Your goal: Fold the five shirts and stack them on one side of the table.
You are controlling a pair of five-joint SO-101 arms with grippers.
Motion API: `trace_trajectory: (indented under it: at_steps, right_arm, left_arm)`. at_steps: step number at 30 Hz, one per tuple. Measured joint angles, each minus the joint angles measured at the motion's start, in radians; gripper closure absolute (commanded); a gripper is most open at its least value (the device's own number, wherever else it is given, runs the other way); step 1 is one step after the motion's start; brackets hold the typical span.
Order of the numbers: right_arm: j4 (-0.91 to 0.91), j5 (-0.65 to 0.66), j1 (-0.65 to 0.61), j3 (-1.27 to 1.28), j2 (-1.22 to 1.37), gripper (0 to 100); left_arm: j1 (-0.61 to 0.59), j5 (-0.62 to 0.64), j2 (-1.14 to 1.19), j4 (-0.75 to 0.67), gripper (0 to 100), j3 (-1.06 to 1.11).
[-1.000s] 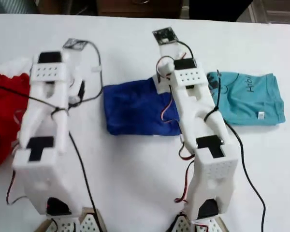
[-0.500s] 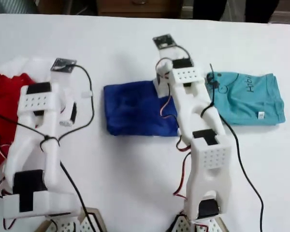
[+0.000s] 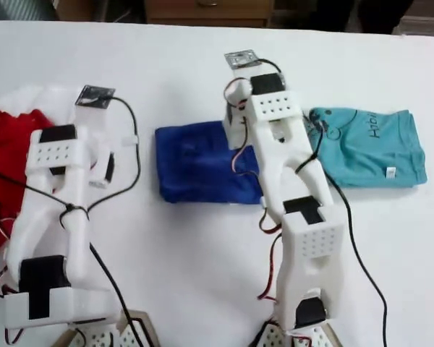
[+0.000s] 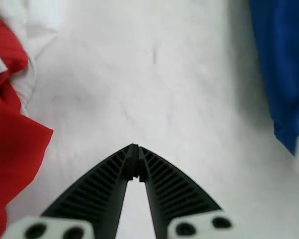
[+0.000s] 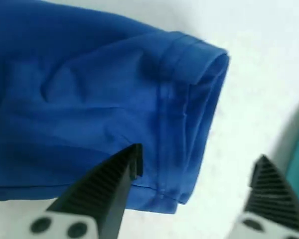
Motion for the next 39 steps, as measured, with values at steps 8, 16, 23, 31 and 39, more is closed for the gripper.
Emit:
trace_trajectory:
  at_steps: [8, 16, 23, 31, 39]
  right_arm:
    - [-0.008, -0.017, -0.066, 0.000, 0.069, 58.0]
    - [-0.104, -0.081, -0.064, 0.000, 0.216, 58.0]
    - [-0.092, -0.081, -0.064, -0.020, 0.270, 58.8]
    - [-0.054, 0.020, -0.098, -0.035, 0.295, 98.1]
    - [0.091, 0.041, -0.104, -0.222, 0.385, 70.6]
  left_arm:
    - [-0.046, 0.000, 0.000, -0.021, 97, 0.002]
    - [-0.044, 0.000, 0.000, -0.021, 97, 0.002]
    - [-0.066, 0.000, 0.000, -0.021, 97, 0.002]
    - [-0.075, 0.000, 0.000, -0.021, 97, 0.002]
    - [-0.072, 0.000, 0.000, -0.021, 97, 0.002]
